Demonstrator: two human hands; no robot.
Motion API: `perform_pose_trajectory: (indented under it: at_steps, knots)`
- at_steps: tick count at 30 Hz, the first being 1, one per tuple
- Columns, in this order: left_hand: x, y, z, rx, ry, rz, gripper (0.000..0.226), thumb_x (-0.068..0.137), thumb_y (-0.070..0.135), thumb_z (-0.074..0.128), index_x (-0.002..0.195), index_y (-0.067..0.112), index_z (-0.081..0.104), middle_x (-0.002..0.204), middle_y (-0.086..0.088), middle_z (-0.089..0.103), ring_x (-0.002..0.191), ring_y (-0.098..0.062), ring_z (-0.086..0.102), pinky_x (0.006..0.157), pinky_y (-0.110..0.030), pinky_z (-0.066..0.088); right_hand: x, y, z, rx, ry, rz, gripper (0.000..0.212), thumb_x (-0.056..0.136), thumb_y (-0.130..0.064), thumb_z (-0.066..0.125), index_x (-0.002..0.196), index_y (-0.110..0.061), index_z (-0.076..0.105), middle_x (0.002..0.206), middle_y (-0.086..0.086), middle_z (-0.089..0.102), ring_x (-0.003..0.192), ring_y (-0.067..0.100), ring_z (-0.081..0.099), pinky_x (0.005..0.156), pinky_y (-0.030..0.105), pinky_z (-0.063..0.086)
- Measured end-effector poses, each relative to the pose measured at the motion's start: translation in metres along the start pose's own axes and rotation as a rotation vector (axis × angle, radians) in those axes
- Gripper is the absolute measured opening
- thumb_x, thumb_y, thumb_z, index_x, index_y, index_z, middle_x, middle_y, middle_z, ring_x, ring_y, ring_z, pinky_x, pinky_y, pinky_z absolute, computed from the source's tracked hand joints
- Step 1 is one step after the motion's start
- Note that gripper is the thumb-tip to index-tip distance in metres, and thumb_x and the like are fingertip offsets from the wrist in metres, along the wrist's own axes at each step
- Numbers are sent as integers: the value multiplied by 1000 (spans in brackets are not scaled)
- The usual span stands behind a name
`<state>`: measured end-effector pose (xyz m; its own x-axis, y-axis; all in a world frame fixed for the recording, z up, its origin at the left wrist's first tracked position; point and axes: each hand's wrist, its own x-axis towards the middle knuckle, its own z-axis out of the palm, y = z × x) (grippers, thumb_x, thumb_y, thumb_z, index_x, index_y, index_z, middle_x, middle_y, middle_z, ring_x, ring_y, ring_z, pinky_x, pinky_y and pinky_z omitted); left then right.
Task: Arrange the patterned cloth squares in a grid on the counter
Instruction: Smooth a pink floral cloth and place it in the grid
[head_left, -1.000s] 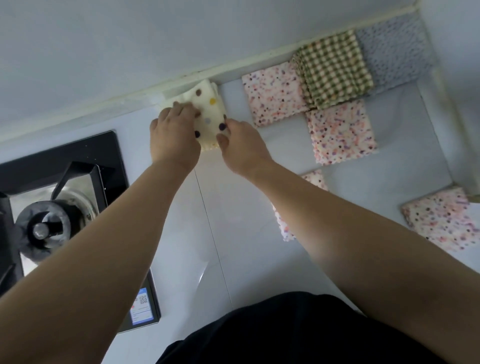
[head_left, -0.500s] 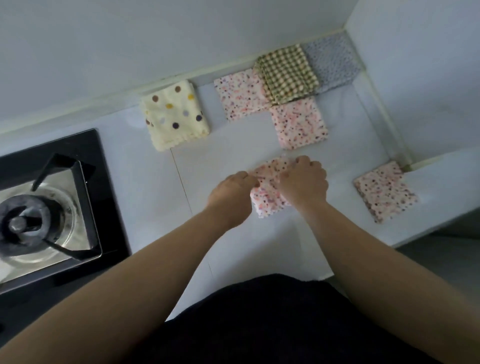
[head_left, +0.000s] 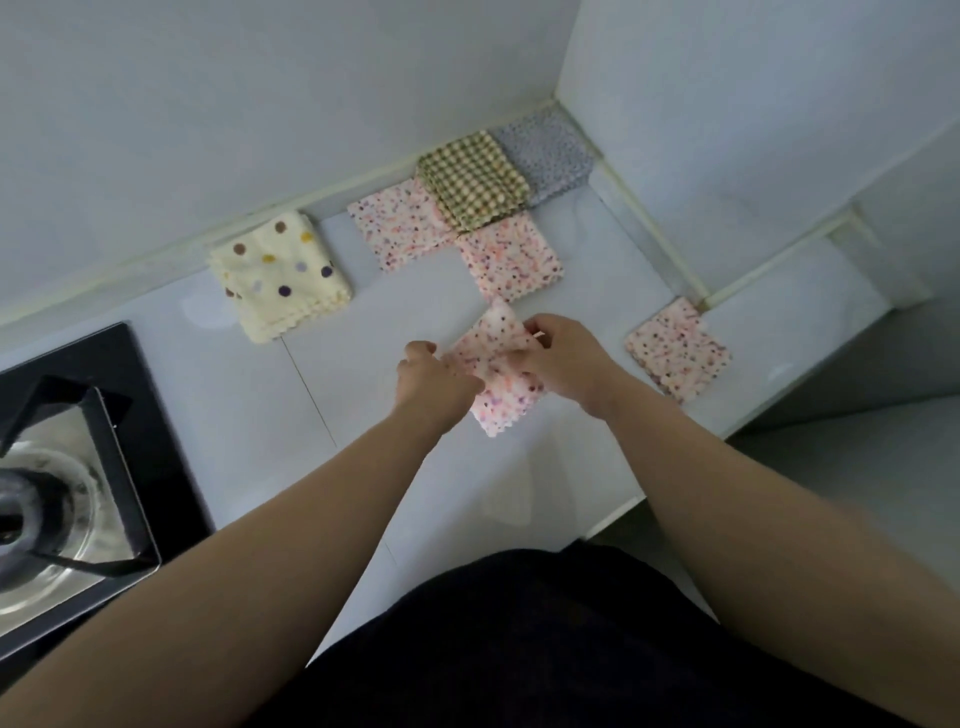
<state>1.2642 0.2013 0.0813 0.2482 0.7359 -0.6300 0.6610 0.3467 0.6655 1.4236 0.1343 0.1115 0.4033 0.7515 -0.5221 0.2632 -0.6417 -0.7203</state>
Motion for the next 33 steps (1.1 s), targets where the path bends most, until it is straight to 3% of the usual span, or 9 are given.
perform_pose_trajectory:
  at_steps: [2, 4, 8, 11, 14, 17, 21, 27, 33]
  knots:
    - [-5, 5, 3, 59, -1, 135, 92, 77, 24, 79, 153, 24, 27, 154, -1, 35, 131, -23, 48, 87, -33, 49, -8, -4, -16, -58, -52, -41, 20, 87, -13, 74, 105, -20, 67, 96, 2, 71, 86, 20, 68, 74, 33, 56]
    - [-9, 11, 7, 88, -98, 258, 87, 75, 26, 81, 149, 27, 35, 149, 4, 45, 130, -18, 50, 97, -37, 50, -14, -5, -35, -78, -131, -30, 25, 86, -8, 73, 107, -22, 69, 99, 2, 74, 90, 22, 71, 80, 35, 59]
    - [-15, 33, 24, 105, -313, 292, 26, 83, 23, 75, 106, 16, 64, 103, -3, 69, 93, -21, 64, 78, -33, 52, -27, 13, -75, -35, -97, 58, 29, 85, -6, 75, 110, -21, 71, 106, 5, 75, 98, 23, 72, 87, 38, 61]
    - [-17, 43, 43, 150, -314, 331, 29, 88, 31, 70, 92, 3, 63, 83, -9, 64, 75, -25, 59, 67, -35, 49, -36, 32, -97, 54, 17, 117, 23, 85, -7, 79, 103, -19, 72, 100, 4, 75, 92, 22, 73, 70, 27, 60]
    - [-16, 54, 62, 137, -365, 313, 25, 92, 27, 70, 99, 4, 66, 96, -12, 71, 84, -30, 69, 76, -42, 62, -43, 51, -114, 91, 82, 197, 17, 85, -9, 80, 97, -17, 72, 95, -1, 73, 82, 12, 71, 59, 17, 55]
    - [-12, 70, 81, 134, -401, 294, 12, 93, 19, 70, 100, 10, 66, 103, -9, 72, 88, -24, 71, 75, -37, 63, -39, 73, -126, 109, 136, 266, 16, 84, -10, 81, 96, -14, 72, 98, 2, 73, 89, 17, 72, 67, 23, 59]
    - [-1, 94, 107, 193, -399, 313, 19, 88, 20, 70, 99, 20, 55, 98, -5, 67, 88, -24, 70, 79, -46, 61, -30, 95, -139, 122, 224, 331, 14, 85, -10, 81, 93, -16, 70, 100, 5, 72, 89, 17, 70, 69, 25, 59]
    - [20, 118, 148, 368, -363, 460, 15, 94, 4, 50, 102, 14, 44, 87, 0, 53, 71, -12, 51, 53, -26, 37, -1, 122, -167, 62, 358, 376, 26, 83, -18, 83, 105, -14, 71, 100, 3, 73, 89, 19, 71, 84, 40, 62]
    - [40, 124, 173, 451, -452, 541, 25, 95, -3, 46, 100, 19, 57, 117, -1, 62, 98, -19, 59, 75, -29, 45, 22, 134, -188, -113, 371, 376, 25, 87, -24, 78, 110, -18, 71, 102, -2, 68, 93, 16, 65, 78, 29, 48]
